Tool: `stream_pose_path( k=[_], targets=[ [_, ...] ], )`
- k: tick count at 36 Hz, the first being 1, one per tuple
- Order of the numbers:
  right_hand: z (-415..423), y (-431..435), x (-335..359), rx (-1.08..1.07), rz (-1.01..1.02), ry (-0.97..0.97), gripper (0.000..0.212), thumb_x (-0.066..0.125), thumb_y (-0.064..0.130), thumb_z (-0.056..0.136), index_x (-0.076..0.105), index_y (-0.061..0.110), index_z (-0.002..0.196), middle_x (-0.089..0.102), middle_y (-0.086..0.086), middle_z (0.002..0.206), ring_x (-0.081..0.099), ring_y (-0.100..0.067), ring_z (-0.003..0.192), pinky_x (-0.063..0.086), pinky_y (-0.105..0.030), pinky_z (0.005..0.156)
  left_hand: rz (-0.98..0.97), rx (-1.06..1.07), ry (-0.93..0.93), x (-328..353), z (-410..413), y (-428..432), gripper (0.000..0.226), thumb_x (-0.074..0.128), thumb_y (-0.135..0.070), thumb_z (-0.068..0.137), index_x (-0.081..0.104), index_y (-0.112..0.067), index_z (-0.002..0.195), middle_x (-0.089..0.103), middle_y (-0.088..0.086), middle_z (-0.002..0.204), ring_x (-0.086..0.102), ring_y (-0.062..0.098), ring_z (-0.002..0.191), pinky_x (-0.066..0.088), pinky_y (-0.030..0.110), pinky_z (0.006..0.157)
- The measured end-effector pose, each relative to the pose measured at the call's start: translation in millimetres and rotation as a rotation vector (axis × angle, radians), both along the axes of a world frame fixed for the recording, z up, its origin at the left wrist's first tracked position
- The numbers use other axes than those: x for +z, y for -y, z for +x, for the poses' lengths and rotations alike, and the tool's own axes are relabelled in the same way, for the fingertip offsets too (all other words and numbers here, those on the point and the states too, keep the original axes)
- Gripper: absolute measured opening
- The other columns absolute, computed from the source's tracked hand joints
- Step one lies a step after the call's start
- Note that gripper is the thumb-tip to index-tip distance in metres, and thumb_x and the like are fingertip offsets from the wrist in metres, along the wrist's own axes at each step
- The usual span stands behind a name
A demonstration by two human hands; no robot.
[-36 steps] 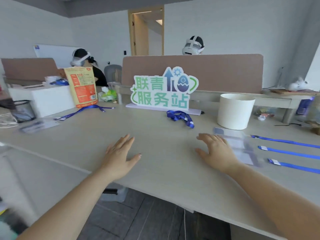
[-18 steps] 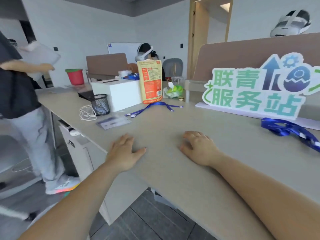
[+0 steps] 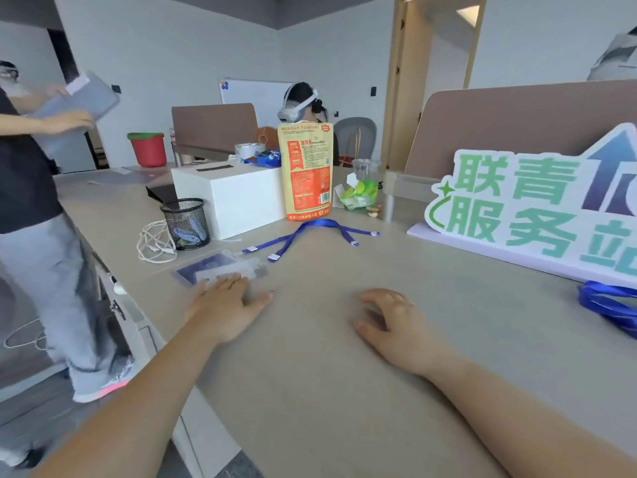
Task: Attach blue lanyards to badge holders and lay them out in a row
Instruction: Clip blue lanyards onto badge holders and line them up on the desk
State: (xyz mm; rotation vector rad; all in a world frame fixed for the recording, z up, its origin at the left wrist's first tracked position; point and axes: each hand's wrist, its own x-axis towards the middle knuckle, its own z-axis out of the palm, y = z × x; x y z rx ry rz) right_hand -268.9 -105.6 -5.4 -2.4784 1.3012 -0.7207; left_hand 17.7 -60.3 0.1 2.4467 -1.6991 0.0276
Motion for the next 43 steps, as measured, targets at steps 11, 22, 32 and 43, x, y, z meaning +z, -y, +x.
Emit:
stream_pose_path(
  k=[11, 22, 32, 43],
  targets=[
    [-13, -24, 12, -0.007, -0.038, -0.031, 0.044, 0.052, 0.027, 0.092, 0.047, 0.018, 0.135, 0.045, 0.002, 0.142, 0.037, -0.016, 0.134, 0.026, -0.026, 0.109, -0.099, -0.477, -0.154, 7, -106, -38, 0.062, 0.040, -0.068, 0.080, 0.045, -0.040, 0.136, 0.039, -0.025, 0.145, 0.032, -0.003, 0.135, 0.023, 0.017, 0.107],
    [-69, -47, 6, -0.158, 0.014, -0.121, 0.030, 0.046, 0.033, 0.094, 0.057, 0.022, 0.120, 0.057, 0.007, 0.126, 0.050, -0.015, 0.120, 0.043, -0.033, 0.099, -0.232, -0.535, -0.181, 15, -138, -10, 0.022, 0.053, -0.044, 0.086, 0.067, -0.028, 0.090, 0.057, -0.013, 0.098, 0.054, 0.010, 0.099, 0.040, 0.025, 0.069],
    [-103, -53, 12, -0.290, -0.010, 0.072, 0.012, 0.059, 0.017, 0.088, 0.070, 0.016, 0.095, 0.060, 0.006, 0.092, 0.055, -0.015, 0.089, 0.039, -0.019, 0.074, -0.218, -0.674, -0.380, 14, -201, 12, 0.016, 0.063, -0.035, 0.087, 0.067, -0.034, 0.102, 0.059, -0.016, 0.110, 0.055, -0.002, 0.092, 0.033, 0.004, 0.070],
    [-100, -46, 8, -0.259, -0.039, 0.090, 0.016, 0.057, 0.024, 0.090, 0.073, 0.025, 0.095, 0.063, -0.001, 0.088, 0.050, -0.015, 0.095, 0.046, -0.032, 0.081, -0.265, -0.695, -0.254, 9, -202, 16, 0.016, 0.058, -0.036, 0.091, 0.071, -0.033, 0.099, 0.059, -0.013, 0.103, 0.046, 0.002, 0.082, 0.037, 0.024, 0.072]
  ],
)
